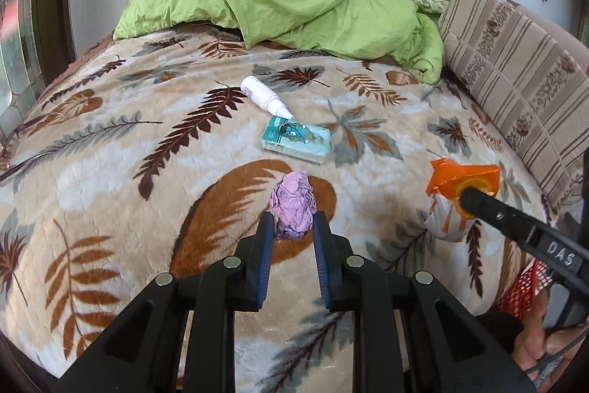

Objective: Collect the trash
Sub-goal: 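Lift the pink wrapper and orange chip bag above the bed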

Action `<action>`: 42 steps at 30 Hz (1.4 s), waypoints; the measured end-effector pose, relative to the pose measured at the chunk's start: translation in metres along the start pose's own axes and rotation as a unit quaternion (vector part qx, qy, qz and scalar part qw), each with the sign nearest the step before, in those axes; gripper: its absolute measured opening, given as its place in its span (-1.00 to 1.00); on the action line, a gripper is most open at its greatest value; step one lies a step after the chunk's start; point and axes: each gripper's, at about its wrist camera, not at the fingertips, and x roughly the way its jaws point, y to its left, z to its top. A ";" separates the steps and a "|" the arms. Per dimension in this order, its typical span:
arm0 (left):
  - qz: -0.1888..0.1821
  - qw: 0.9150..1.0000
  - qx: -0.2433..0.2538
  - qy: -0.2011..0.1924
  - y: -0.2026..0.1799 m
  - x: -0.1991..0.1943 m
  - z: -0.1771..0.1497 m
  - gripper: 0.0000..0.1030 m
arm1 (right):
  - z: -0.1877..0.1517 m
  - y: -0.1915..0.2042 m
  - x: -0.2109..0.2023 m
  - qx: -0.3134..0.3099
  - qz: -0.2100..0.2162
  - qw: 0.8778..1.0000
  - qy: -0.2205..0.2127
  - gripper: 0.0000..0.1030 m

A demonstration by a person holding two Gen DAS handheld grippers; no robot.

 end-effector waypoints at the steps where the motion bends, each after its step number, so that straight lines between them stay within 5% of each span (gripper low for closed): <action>1: 0.000 1.000 -0.001 -0.001 0.000 0.000 -0.002 -0.60 | -0.002 0.001 -0.002 0.000 -0.002 1.000 -0.002 -0.21; 42: -0.019 1.000 0.002 -0.018 0.000 0.007 -0.014 -0.60 | -0.006 0.007 0.000 -0.010 -0.005 1.000 -0.003 -0.21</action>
